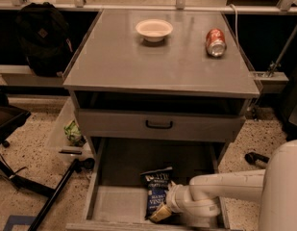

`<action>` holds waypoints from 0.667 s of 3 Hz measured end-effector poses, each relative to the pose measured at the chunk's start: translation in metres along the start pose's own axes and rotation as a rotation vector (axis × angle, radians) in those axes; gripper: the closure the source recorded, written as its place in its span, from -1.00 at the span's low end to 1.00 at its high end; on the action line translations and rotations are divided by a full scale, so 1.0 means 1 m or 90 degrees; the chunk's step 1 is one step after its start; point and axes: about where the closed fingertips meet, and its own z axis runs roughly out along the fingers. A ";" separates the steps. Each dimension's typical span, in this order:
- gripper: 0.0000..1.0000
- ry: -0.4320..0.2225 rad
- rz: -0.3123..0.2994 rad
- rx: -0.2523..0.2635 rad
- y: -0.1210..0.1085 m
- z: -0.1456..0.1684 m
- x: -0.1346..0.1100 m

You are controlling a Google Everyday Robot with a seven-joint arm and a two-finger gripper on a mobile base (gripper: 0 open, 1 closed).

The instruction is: Pick blue chip bag from middle drawer and place on counter

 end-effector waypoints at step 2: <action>0.28 0.000 0.000 0.000 0.000 0.000 0.000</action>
Offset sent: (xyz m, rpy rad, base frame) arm 0.0000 0.0000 0.0000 0.0000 0.0000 0.0000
